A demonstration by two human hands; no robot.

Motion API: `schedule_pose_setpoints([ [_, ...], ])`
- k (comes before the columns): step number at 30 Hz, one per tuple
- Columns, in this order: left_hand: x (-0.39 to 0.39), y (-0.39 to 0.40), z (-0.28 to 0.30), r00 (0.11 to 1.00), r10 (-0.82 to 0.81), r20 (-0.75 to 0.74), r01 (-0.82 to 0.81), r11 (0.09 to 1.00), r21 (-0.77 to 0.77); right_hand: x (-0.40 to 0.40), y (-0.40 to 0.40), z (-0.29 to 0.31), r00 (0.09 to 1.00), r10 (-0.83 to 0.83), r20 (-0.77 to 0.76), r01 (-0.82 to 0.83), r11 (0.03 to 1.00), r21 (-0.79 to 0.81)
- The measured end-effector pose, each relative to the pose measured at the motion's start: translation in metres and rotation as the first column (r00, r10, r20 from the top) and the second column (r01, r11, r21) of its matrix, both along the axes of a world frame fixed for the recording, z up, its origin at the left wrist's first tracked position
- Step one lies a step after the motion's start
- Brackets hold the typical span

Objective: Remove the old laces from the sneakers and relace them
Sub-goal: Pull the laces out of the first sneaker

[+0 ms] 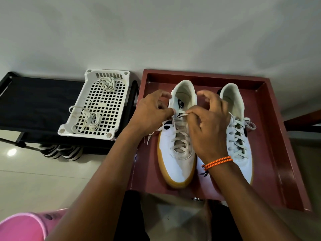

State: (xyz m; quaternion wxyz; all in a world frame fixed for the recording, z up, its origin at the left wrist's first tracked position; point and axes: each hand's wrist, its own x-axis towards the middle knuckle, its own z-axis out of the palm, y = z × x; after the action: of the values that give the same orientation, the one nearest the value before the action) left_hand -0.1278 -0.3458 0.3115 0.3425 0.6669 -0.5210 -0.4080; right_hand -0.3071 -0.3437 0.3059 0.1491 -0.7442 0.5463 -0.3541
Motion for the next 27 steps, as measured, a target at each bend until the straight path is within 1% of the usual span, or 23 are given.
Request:
schedule_pose_setpoints([
  [2,0.000,0.000,0.001,1.000,0.007,-0.024,-0.006,1.000,0.008,0.000,0.003,0.002,0.987,0.054,-0.154,-0.054,0.999,0.006],
  [4,0.000,0.000,0.000,0.999,0.011,-0.033,-0.010,1.000,0.010,0.002,0.006,-0.001,0.958,0.102,-0.268,-0.094,0.995,0.040],
  [5,0.001,0.000,0.000,0.999,0.011,-0.033,-0.010,1.000,0.013,0.003,0.007,-0.004,0.944,0.120,-0.307,-0.108,0.993,0.055],
  [7,0.001,0.000,0.000,0.999,0.007,-0.033,-0.006,1.000,0.018,0.003,0.008,-0.012,0.933,0.149,-0.326,-0.134,0.989,0.069],
  [9,0.002,0.001,0.000,0.999,0.003,-0.039,-0.002,1.000,0.027,0.003,0.005,-0.019,0.947,0.152,-0.284,-0.135,0.988,0.079],
  [10,0.001,0.001,0.001,0.999,0.005,-0.042,-0.004,1.000,0.030,0.004,0.004,-0.019,0.964,0.138,-0.229,-0.120,0.989,0.091],
  [12,0.000,0.001,0.003,0.999,0.016,-0.042,-0.014,0.999,0.036,0.005,0.000,-0.015,0.996,0.084,-0.023,-0.081,0.991,0.108],
  [13,0.000,0.001,0.004,0.999,0.021,-0.042,-0.019,0.999,0.038,0.005,-0.001,-0.012,0.996,0.052,0.075,-0.060,0.993,0.103],
  [14,-0.001,0.001,0.004,0.999,0.025,-0.042,-0.023,0.999,0.038,0.005,-0.002,-0.009,0.991,0.021,0.132,-0.033,0.996,0.088],
  [16,0.000,0.001,0.005,0.999,0.029,-0.042,-0.027,0.999,0.037,0.003,-0.002,-0.005,0.987,-0.026,0.156,0.017,0.998,0.061],
  [18,0.000,0.001,0.005,0.999,0.026,-0.036,-0.025,0.999,0.034,0.002,-0.001,-0.004,0.995,-0.041,0.095,0.037,0.998,0.049],
  [20,0.001,0.001,0.003,0.999,0.025,-0.049,-0.023,0.999,0.036,0.002,0.002,-0.005,0.999,-0.004,-0.047,0.005,1.000,0.027],
  [23,0.001,0.000,0.002,0.998,0.025,-0.057,-0.024,0.999,0.028,0.005,0.007,-0.007,0.973,0.084,-0.217,-0.070,0.995,0.070],
  [25,0.001,0.000,0.002,0.999,0.019,-0.050,-0.018,1.000,0.024,0.007,0.008,-0.012,0.955,0.116,-0.275,-0.094,0.991,0.092],
  [27,0.000,0.000,0.003,0.998,0.018,-0.055,-0.017,0.999,0.028,0.006,0.006,-0.020,0.953,0.123,-0.275,-0.103,0.991,0.087],
])
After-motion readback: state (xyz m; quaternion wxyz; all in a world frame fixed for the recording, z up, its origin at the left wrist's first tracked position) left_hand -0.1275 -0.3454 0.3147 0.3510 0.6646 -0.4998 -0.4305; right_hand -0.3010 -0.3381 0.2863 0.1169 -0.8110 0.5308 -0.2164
